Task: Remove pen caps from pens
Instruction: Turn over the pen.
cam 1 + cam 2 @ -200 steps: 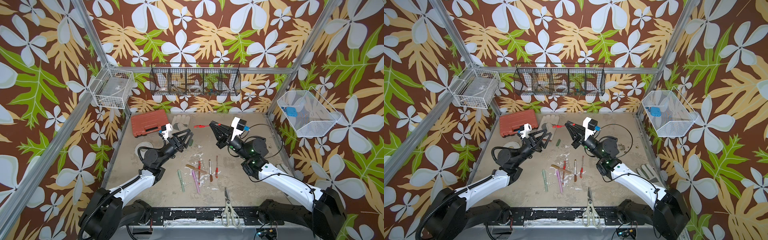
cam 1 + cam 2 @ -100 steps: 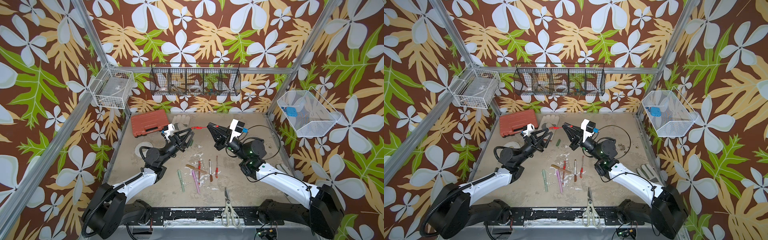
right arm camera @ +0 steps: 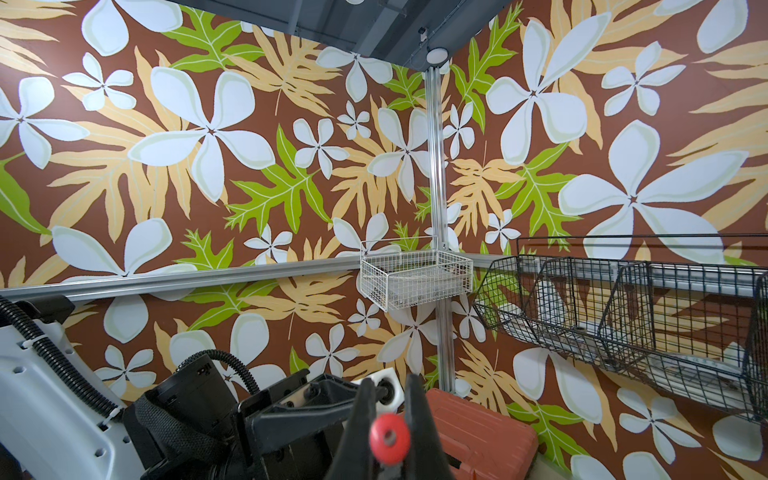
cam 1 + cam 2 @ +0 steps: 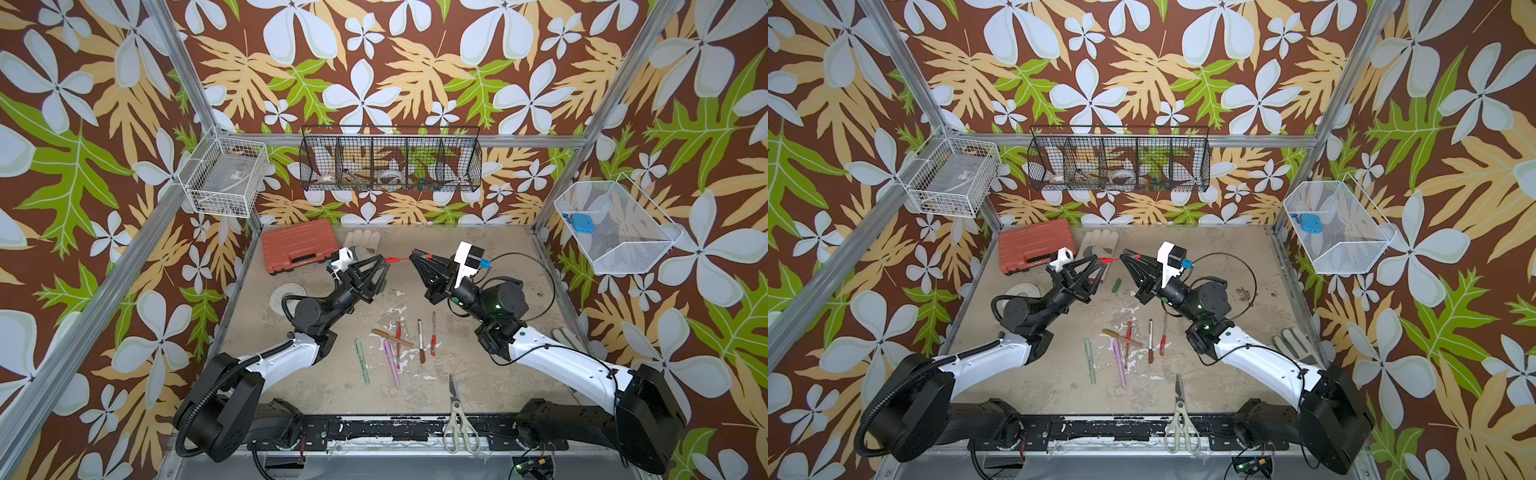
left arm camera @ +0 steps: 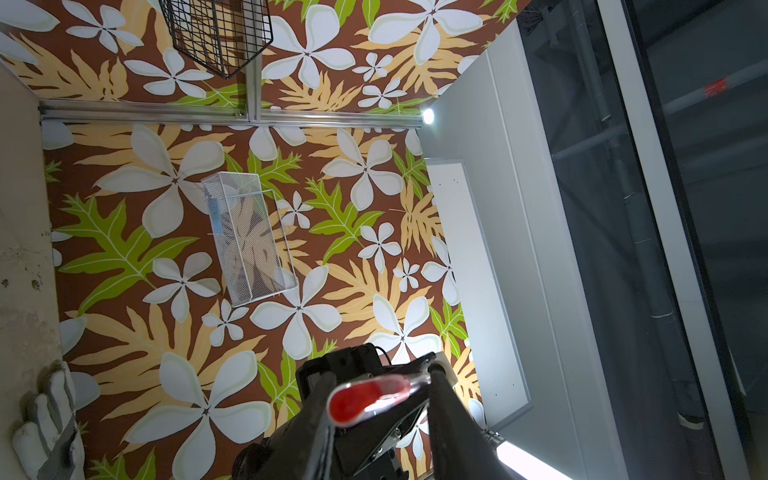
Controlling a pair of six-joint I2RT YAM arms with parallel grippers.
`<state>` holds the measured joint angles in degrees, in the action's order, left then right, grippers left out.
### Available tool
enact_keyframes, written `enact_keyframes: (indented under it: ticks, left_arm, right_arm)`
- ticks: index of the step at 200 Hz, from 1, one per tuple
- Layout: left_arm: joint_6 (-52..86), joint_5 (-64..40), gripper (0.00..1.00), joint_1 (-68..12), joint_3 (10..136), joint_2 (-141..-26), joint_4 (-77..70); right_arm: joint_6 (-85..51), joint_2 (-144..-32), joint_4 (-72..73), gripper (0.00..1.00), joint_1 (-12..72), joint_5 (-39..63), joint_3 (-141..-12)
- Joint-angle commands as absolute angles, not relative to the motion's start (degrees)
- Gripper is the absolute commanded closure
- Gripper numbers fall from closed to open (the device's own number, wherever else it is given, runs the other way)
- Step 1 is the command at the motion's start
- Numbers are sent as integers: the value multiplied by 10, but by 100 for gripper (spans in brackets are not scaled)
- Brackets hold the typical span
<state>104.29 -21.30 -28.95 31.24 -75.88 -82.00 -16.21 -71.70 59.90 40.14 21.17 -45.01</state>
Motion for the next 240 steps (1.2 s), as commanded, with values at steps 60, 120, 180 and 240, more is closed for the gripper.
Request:
enact_keyframes:
  ticks: [60, 120, 180, 240]
  left_arm:
    - [1062, -201, 77, -291, 315, -757, -863]
    - [1059, -187, 100, -290, 311, -741, -857]
    - [1036, -178, 100, -291, 305, -730, -830]
    - [974, -198, 100, -283, 317, -728, -785]
  right_arm:
    - [-158, -723, 624, 100, 421, 214, -448]
    - [-137, -717, 612, 100, 437, 206, -444]
    - [-103, -705, 553, 60, 436, 195, -450]
    - [-22, -646, 450, 41, 436, 143, -440]
